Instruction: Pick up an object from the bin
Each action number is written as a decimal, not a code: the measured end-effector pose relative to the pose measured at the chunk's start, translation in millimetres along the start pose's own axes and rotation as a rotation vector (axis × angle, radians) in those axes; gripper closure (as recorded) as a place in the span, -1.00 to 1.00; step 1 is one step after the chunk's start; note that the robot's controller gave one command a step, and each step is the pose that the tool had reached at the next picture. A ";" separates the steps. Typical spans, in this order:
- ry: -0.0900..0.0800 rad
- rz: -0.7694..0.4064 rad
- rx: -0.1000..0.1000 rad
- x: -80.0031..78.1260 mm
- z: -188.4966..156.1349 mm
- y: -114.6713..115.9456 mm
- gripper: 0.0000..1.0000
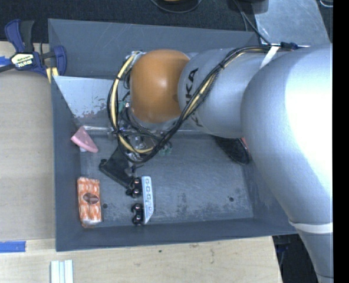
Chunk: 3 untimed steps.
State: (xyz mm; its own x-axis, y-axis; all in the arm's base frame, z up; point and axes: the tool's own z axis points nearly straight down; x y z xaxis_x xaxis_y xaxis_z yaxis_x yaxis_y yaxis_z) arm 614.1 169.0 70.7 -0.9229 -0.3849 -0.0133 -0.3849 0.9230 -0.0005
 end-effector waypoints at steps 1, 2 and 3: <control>-0.003 -0.086 0.000 -12.2 0.0 8.8 -1.00; -0.004 -0.200 0.000 6.2 -0.3 8.9 -1.00; -0.010 -0.275 0.000 -25.0 0.0 24.1 -1.00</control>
Offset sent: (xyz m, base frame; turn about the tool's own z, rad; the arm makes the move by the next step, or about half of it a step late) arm -0.0100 0.0054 -0.0007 -0.2001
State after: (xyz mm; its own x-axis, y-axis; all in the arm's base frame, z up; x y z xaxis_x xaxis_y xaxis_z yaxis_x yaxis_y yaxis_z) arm 627.9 200.9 71.0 -0.7835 -0.6210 -0.0222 -0.6211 0.7837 -0.0055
